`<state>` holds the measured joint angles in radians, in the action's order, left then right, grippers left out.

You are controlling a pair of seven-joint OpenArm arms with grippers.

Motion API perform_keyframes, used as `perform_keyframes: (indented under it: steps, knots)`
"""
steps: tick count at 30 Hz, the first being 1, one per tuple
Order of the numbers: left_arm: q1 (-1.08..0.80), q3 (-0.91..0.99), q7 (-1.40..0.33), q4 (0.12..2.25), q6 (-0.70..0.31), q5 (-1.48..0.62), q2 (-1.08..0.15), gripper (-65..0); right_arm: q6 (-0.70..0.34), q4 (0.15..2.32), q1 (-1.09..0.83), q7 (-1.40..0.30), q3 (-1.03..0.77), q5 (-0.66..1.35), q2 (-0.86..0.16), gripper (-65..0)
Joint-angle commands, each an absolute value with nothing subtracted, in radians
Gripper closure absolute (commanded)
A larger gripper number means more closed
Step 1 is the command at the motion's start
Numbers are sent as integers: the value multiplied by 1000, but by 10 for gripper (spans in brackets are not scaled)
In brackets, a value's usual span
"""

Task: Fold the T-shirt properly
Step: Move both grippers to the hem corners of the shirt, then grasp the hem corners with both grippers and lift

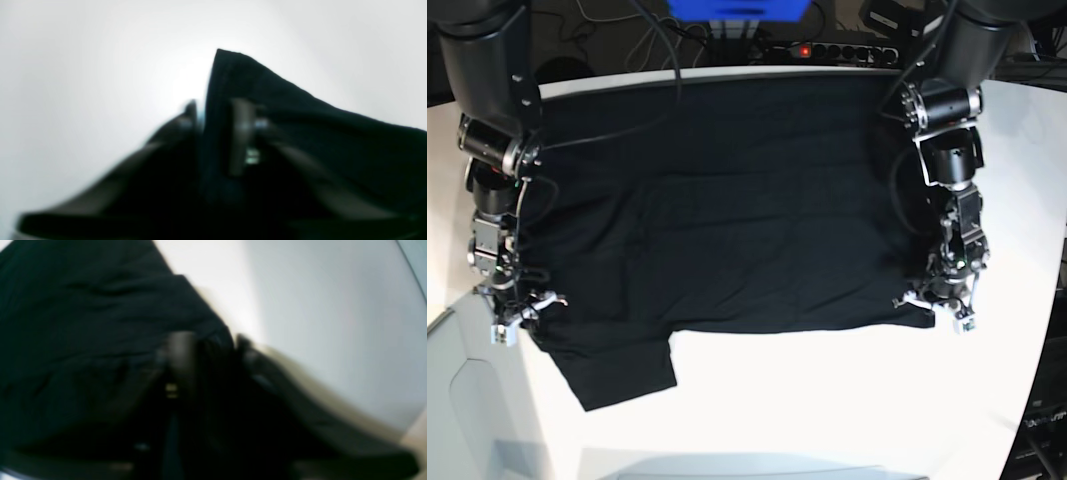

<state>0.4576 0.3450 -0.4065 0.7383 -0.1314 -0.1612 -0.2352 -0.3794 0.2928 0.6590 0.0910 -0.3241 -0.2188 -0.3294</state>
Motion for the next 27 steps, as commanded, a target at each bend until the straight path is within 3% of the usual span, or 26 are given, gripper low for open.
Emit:
perform_keyframes:
  steps: [1,2,9,19,22,27]
  knots:
    - [476,343,-424,743,-131,-163,-242,0,-383,295,674,54,-298,-229,-331,-31]
    - [476,343,-429,743,-131,-163,-242,0,-381,295,674,54,-286,-229,-331,0]
    - [475,344,-444,805,-131,-170,-242,0,-381,384,674,65,-305,-211,-332,0]
    - [297,357,-616,1254,-125,-171,-200,0,-400,630,575,53,-352,-173,-332,0]
    - [211,387,-628,1385,-125,-171,-176,0,-455,745,503,53,-395,-125,-331,0]
    - [96,443,-630,1549,-131,-171,-128,0,-460,871,403,15,-400,-36,-338,0]
